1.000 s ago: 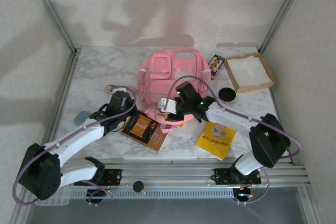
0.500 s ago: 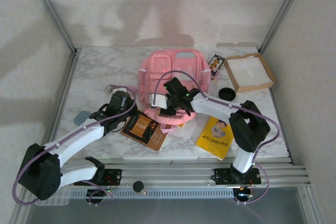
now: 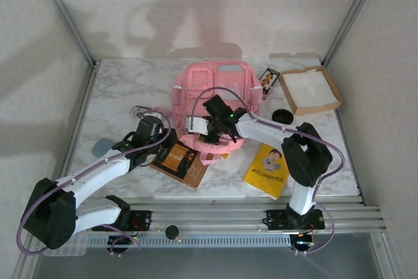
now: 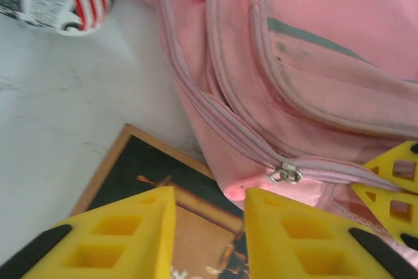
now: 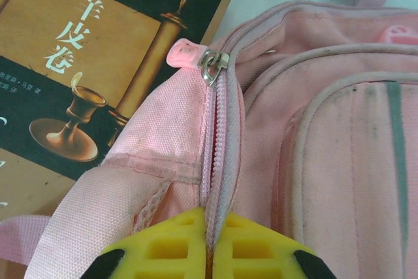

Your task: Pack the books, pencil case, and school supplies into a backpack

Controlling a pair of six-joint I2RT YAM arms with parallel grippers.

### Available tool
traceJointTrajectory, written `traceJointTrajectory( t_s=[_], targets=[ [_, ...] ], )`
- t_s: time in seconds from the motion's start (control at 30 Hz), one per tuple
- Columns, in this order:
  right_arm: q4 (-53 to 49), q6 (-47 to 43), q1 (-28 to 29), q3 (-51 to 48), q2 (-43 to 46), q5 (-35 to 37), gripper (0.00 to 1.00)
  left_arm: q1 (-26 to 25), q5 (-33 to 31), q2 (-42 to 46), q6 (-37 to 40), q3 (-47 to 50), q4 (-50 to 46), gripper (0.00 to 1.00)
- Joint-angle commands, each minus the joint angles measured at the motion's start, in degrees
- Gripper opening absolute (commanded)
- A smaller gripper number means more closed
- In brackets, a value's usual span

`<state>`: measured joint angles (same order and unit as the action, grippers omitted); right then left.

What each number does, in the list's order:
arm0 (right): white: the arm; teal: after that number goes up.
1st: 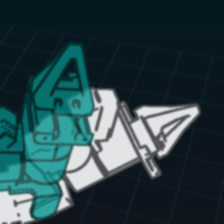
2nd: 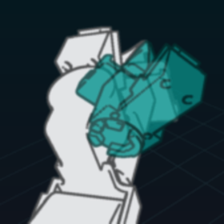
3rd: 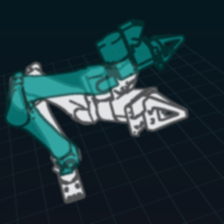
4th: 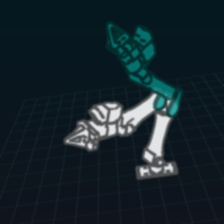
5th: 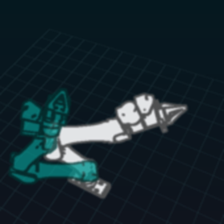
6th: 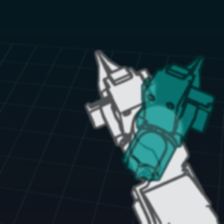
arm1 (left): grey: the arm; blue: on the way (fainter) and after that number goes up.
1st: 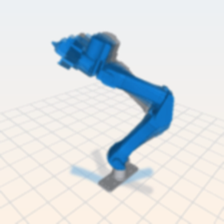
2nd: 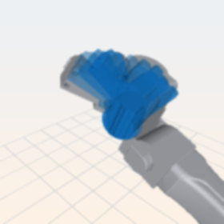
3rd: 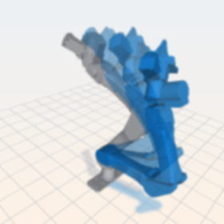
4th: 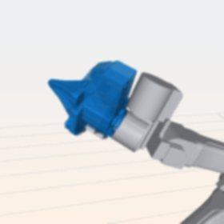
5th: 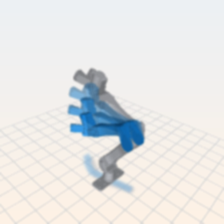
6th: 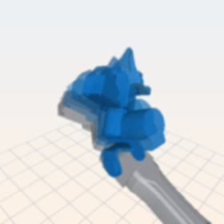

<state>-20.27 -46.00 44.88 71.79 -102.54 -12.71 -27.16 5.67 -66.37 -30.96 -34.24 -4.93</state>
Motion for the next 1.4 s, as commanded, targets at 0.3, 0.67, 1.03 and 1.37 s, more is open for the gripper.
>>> traceJointTrajectory(
  t_s=[0.3,0.67,1.03,1.37],
  targets=[
    [-0.2,-3.3,-6.9,-2.3,12.0,-6.2,0.0,-0.3,14.4,1.7,10.9,1.7,17.2,0.4],
    [-0.6,-3.8,-7.5,-1.6,14.7,-7.8,0.0,-2.9,17.6,-4.6,17.1,-4.1,16.1,0.46],
    [-0.9,-4.2,-7.9,-1.4,16.4,-8.8,0.0,-4.0,12.5,-9.8,21.4,-6.9,16.3,0.35],
    [-1.0,-4.0,-8.4,-2.4,17.3,-8.5,0.0,-3.9,9.6,-9.8,19.2,-5.3,20.3,0.09]
  ],
)
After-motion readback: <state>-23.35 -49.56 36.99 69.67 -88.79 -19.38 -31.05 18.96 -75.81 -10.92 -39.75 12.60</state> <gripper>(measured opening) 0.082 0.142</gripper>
